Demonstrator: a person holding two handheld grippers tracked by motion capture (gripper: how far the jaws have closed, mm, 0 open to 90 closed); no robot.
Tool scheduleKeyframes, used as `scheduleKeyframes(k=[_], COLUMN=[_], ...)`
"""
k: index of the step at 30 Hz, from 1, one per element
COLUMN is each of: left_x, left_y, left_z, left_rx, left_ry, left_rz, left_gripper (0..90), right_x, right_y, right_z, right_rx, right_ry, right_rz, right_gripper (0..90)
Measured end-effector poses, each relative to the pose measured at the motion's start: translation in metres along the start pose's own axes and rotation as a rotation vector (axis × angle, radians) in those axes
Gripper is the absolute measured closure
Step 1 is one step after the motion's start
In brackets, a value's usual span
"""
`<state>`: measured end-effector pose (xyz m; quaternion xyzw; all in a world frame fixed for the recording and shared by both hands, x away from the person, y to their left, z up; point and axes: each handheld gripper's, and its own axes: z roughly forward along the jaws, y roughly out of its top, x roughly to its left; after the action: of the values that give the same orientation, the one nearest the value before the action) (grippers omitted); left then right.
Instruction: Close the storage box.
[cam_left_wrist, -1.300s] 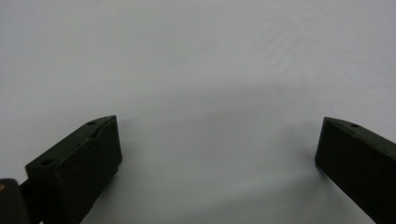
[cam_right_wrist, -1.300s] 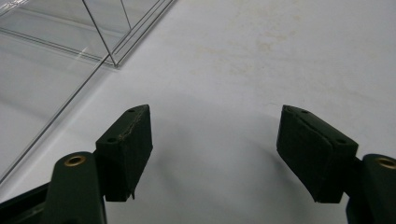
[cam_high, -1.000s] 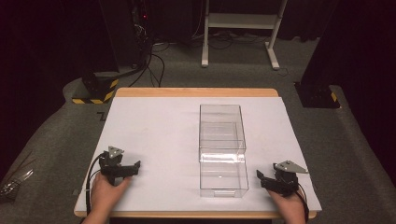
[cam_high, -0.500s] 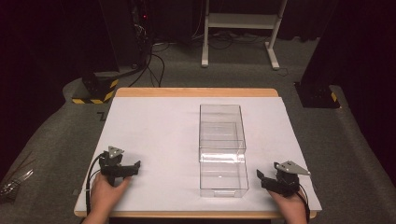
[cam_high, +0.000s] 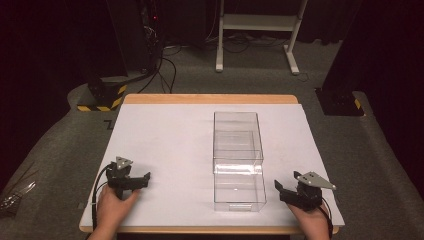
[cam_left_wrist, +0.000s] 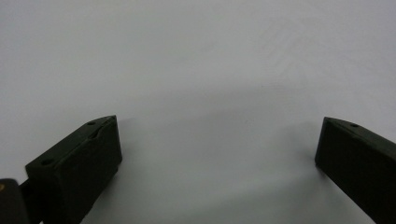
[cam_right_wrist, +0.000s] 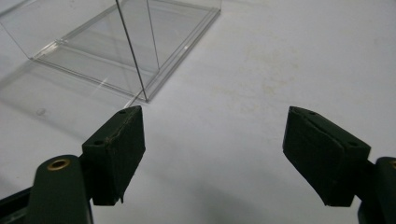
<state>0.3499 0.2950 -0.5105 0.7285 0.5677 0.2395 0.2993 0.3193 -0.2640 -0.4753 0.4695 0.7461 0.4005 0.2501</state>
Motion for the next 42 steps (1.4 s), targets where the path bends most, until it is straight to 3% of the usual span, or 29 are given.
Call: scheduleKeyframes(k=[27, 42], left_x=[0.000, 0.000], left_y=[0.000, 0.000], left_z=[0.000, 0.000], left_rx=[0.000, 0.000], left_ry=[0.000, 0.000], left_rz=[0.000, 0.000], left_gripper=[0.7, 0.7], right_x=[0.029, 0.040], right_y=[0.016, 0.021], right_z=[-0.028, -0.042], right_rx=[-0.098, -0.139], right_ry=[0.052, 0.085], right_rz=[-0.044, -0.045], right_gripper=[21.0, 21.1])
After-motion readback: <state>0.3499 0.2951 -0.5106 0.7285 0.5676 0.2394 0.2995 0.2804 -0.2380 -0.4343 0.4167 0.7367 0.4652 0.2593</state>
